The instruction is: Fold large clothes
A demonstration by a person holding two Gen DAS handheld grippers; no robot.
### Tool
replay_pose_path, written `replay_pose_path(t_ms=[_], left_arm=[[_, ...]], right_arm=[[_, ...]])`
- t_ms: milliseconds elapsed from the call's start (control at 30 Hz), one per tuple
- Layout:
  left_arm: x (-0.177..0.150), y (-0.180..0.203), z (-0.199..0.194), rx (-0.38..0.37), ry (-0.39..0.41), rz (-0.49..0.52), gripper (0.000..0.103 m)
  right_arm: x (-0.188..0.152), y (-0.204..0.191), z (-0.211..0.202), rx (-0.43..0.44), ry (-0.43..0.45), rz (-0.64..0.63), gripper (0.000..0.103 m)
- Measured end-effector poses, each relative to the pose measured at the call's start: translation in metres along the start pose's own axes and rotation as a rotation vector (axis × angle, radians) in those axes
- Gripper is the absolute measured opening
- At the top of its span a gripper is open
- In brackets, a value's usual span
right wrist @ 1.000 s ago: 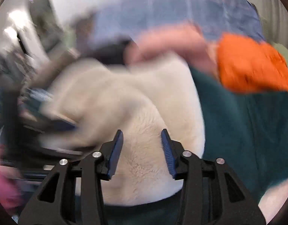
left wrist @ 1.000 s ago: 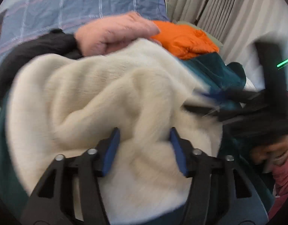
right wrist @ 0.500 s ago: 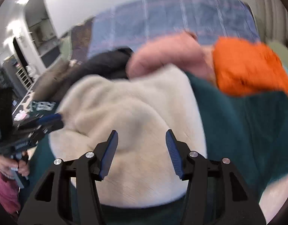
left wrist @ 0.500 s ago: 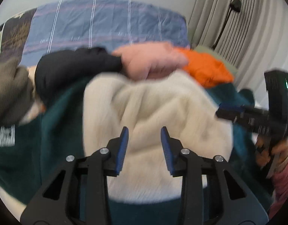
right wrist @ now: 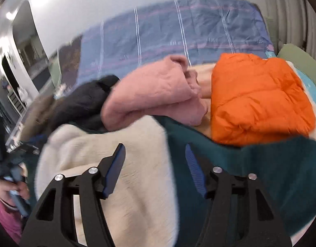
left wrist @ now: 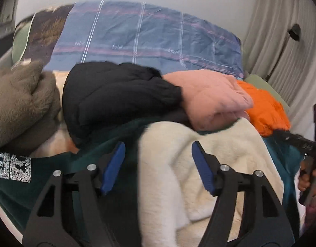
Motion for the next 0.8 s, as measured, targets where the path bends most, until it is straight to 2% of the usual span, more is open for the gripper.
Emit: replay_pose_path(t_ms=[67,100,133,167,200,300,367,400,433,467,500,533,600,633,667,733,800], left_arm=[[-0.001,-0.004,0.019,-0.038,-0.094,-0.014,0.070],[-0.001,-0.006,0.029,-0.038,-0.122,-0.017,0.059],[0.001,-0.006,0.038,-0.053,-0.148,-0.012,0.021],[0.001,-0.005,0.045,-0.068,-0.171,-0.009,0.014],[0.007,-0.002,0.046,-0.065,-0.148,-0.004,0.013],[0.020,-0.001,0.039,-0.074,-0.033,-0.014,0.012],[0.016,-0.007,0.051,-0.050,-0.040,-0.020,0.012],[0.011,-0.011,0.063,-0.021,-0.057,-0.008,0.012],[0.001,-0.017,0.077,0.025,-0.059,0.028,0.013],[-0.008,-0.020,0.083,0.035,-0.046,0.047,0.014],[-0.010,-0.022,0.083,0.014,-0.034,0.028,0.014],[-0.007,-0.024,0.082,0.004,-0.036,0.021,0.014],[-0.003,-0.023,0.073,-0.013,-0.041,0.014,0.016],[-0.002,-0.023,0.068,-0.006,-0.041,0.016,0.029],[0.000,-0.021,0.060,0.020,-0.031,0.017,0.037],[0.001,-0.018,0.033,-0.008,-0.005,0.036,0.041],[-0.003,-0.008,0.006,-0.066,0.019,0.071,0.046]], right_arm=[[-0.001,-0.001,0.024,0.088,-0.064,0.013,0.067],[-0.001,-0.003,0.032,0.116,-0.081,0.021,0.067],[0.000,-0.007,0.039,0.120,-0.087,0.019,0.050],[0.003,-0.013,0.043,0.097,-0.085,-0.010,0.028],[0.007,-0.015,0.045,0.066,-0.081,-0.027,0.010],[0.021,-0.010,0.034,0.018,0.013,0.012,0.009],[0.017,0.001,0.047,-0.017,0.010,0.036,0.008],[0.011,0.008,0.057,-0.075,-0.005,0.030,0.000],[-0.003,0.017,0.073,-0.241,-0.040,-0.016,0.000],[-0.014,0.020,0.084,-0.248,-0.049,-0.033,0.000],[-0.021,0.023,0.088,-0.219,-0.031,-0.007,0.000],[-0.020,0.025,0.080,-0.192,0.004,0.020,0.000],[-0.016,0.028,0.065,-0.185,-0.001,0.051,0.000],[-0.014,0.028,0.055,-0.204,-0.004,0.053,0.000],[-0.009,0.024,0.035,-0.220,0.031,0.036,0.000],[-0.006,0.013,0.004,-0.205,0.083,0.003,0.001],[-0.010,-0.012,-0.032,-0.114,0.138,-0.051,0.004]])
Point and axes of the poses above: each gripper's, at about its wrist camera, not at the fingertips, and z roughly the way its jaws point, y to its right, x to its top, the point moved 4 cm from there along z, roughly the way its jaws point, and after that the axes turned 13 degrees about -z, right-handed, at the moved point
